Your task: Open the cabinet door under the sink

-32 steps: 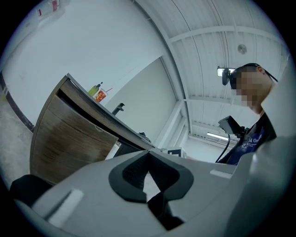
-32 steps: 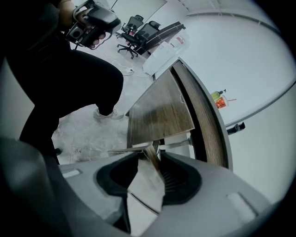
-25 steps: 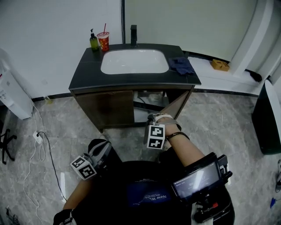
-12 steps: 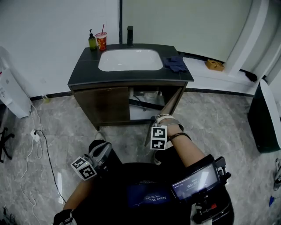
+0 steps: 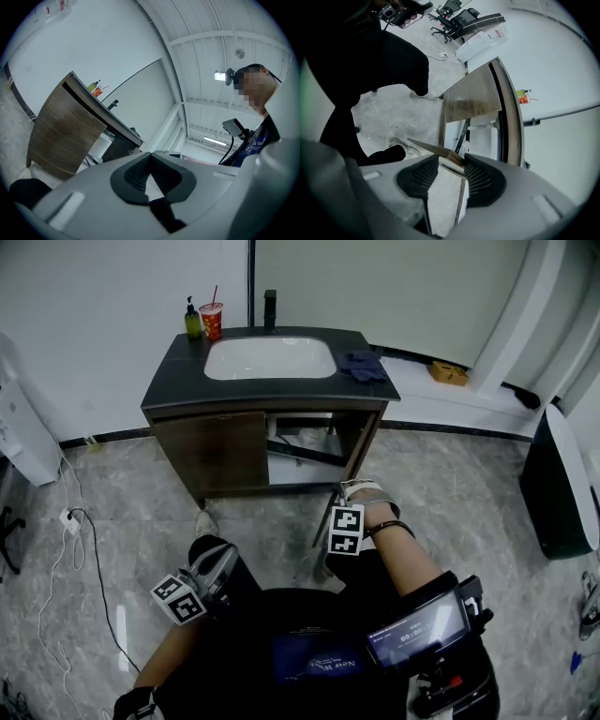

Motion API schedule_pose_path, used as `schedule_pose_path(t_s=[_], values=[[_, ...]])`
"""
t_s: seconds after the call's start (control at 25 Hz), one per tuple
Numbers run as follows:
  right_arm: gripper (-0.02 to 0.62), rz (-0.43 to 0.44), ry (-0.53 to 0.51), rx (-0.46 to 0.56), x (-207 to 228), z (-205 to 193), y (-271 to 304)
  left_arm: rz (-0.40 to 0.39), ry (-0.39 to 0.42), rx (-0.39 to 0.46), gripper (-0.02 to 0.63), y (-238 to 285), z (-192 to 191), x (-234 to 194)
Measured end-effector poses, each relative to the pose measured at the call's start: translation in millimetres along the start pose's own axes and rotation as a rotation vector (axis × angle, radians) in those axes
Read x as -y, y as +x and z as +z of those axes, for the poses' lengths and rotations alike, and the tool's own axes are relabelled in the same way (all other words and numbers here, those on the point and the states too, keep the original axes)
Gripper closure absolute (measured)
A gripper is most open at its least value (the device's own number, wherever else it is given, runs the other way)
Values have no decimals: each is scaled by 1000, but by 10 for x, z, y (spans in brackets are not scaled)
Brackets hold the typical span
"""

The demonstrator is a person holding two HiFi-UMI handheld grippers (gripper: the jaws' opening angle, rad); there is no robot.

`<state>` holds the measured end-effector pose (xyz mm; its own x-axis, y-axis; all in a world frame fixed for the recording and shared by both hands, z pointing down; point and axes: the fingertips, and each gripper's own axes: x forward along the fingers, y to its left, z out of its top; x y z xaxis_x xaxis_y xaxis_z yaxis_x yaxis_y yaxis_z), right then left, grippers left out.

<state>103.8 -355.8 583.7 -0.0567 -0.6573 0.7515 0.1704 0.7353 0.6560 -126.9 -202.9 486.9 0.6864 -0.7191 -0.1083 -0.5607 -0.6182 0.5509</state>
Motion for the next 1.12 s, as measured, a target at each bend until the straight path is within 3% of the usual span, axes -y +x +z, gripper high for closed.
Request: schedule_pose_path(t_s=[0.68,1.12], values=[[433,-32,38,-180,-362,-753,-245,5,7,8,600,-472,-284,552],[433,-24,28,-348,-541,-1502,-340,16,17,14,600,-556,-267,622]])
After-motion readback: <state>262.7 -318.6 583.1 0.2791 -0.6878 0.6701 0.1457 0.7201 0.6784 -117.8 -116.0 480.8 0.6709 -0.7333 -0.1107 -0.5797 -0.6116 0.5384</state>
